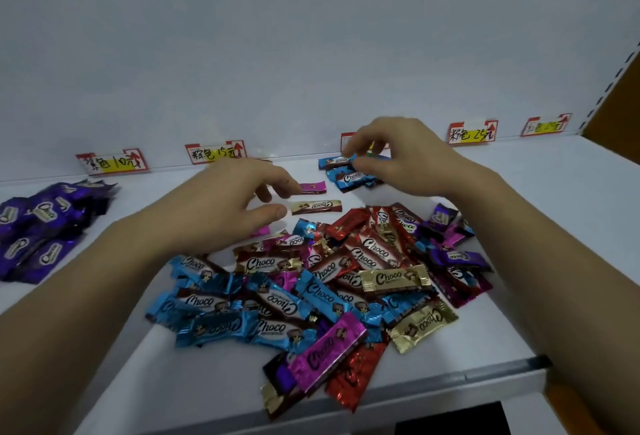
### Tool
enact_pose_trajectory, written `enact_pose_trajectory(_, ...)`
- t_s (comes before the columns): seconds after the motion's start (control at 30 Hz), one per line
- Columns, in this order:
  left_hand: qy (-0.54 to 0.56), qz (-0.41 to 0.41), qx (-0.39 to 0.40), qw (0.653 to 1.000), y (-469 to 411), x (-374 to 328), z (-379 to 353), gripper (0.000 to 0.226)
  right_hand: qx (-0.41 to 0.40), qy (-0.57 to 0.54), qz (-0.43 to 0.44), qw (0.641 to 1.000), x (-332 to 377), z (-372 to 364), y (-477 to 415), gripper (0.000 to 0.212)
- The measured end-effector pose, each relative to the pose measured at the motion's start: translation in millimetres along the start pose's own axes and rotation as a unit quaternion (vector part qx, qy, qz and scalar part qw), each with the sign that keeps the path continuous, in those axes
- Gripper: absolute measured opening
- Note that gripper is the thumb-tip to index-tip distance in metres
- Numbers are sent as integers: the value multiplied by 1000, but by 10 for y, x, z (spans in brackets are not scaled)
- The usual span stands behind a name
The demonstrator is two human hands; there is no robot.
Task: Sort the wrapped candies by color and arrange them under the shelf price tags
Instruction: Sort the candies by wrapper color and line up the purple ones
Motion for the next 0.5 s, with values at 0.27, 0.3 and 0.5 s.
enact_pose_trajectory(0.27,24,-18,54,998,294,188,-111,11,145,-9,43,988,539,-651,164,29)
enact_pose_trajectory(0.3,27,-36,74,996,313,176,-124,15,147,-6,39,988,535,-703,165,29)
enact_pose_trajectory(0.5,60,-126,181,974,384,-77,-307,48,170,-71,13,983,502,-801,154,11)
Point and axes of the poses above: each hand's wrist, its own y-axis away from the middle knuckle, its own z-axis out of the back of the hand, x = y × z, the point moved 9 cm from there along -y, towards the middle knuckle, and after that the axes turned 5 degrees about -y, right-handed, at the moved point
